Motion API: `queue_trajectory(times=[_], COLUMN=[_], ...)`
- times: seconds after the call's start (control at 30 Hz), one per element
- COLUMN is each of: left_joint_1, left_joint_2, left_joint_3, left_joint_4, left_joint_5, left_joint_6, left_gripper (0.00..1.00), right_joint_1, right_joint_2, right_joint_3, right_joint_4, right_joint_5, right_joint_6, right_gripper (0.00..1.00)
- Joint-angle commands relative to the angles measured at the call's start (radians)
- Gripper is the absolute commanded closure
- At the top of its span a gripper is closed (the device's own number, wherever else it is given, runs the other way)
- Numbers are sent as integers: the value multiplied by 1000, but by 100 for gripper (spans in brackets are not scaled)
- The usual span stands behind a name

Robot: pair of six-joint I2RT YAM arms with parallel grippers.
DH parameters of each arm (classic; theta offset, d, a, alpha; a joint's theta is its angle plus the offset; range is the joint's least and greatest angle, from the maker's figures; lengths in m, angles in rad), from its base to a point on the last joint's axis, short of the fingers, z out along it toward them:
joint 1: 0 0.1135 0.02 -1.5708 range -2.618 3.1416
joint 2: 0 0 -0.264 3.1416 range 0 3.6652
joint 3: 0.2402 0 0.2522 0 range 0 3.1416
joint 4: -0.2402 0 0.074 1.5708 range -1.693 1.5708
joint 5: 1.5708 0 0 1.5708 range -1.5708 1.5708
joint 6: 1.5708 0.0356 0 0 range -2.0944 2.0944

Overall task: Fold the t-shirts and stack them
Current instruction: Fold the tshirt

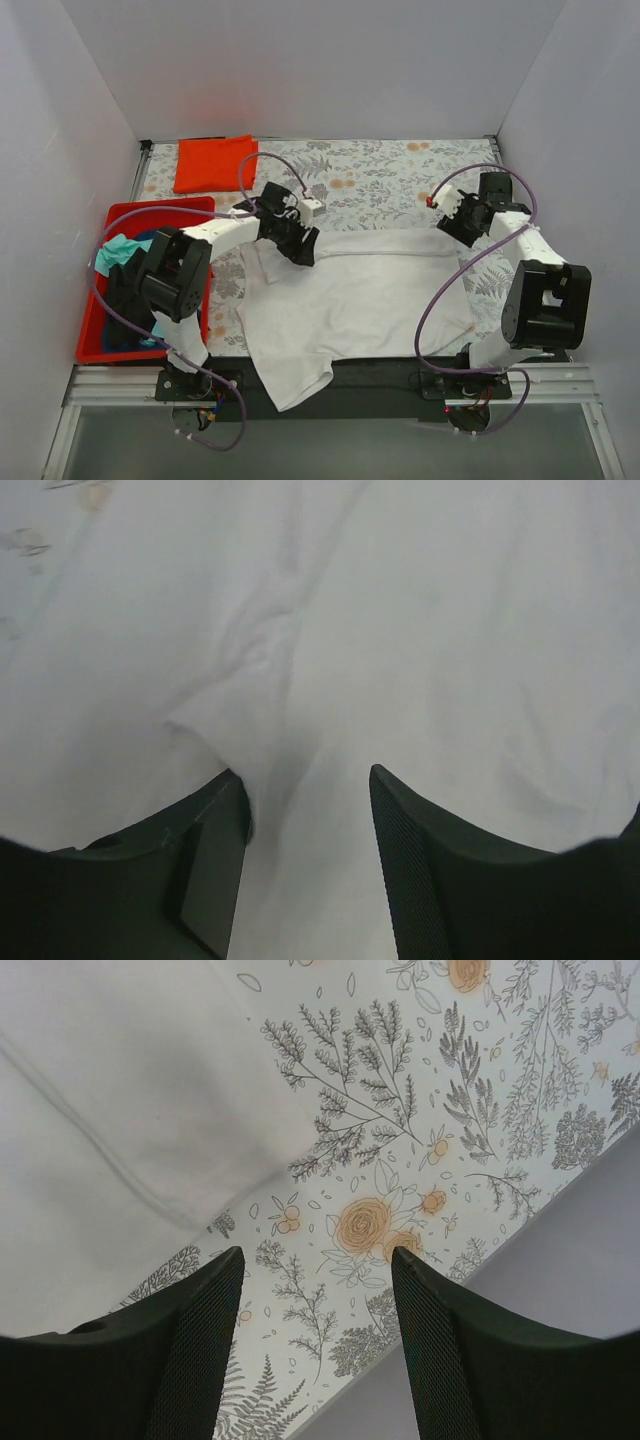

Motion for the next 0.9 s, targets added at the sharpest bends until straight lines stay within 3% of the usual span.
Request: queue_trajectory(times=[0.0, 0.1, 0.27, 0.3, 0.5, 0.57, 0.73, 0.87], left_joint_1=[-183, -252, -405, -421, -447, -415, -124, 50], left_joint_2=[-47, -92, -228, -241, -308, -331, -284, -229], left_joint_3=[-32, -53, -157, -168, -196, -185, -46, 20], left_joint_4=[-94, -83, 15, 24, 27, 18, -102, -168], left_joint_5=[7, -78, -397, -432, -534, -496, -304, -256], left_joint_6=[79, 97, 103, 105, 120, 88, 13, -56], left_gripper=[55, 56, 54, 45, 43, 43, 46, 50], right_joint_1=[-4, -4, -3, -4, -1, 0, 14, 37], right_joint_2=[14, 16, 12, 14, 35, 39, 60, 91], right_joint_3=[80, 93, 97, 97, 122, 128, 149, 163], right_joint_4=[-26, -28, -37, -38, -84, -101, -146, -167], right_joint_5=[-35, -39, -53, -58, -85, -90, -113, -130], right_joint_6=[42, 46, 48, 52, 79, 83, 126, 206], right_gripper=[33, 34, 34, 34, 41, 45, 50, 52])
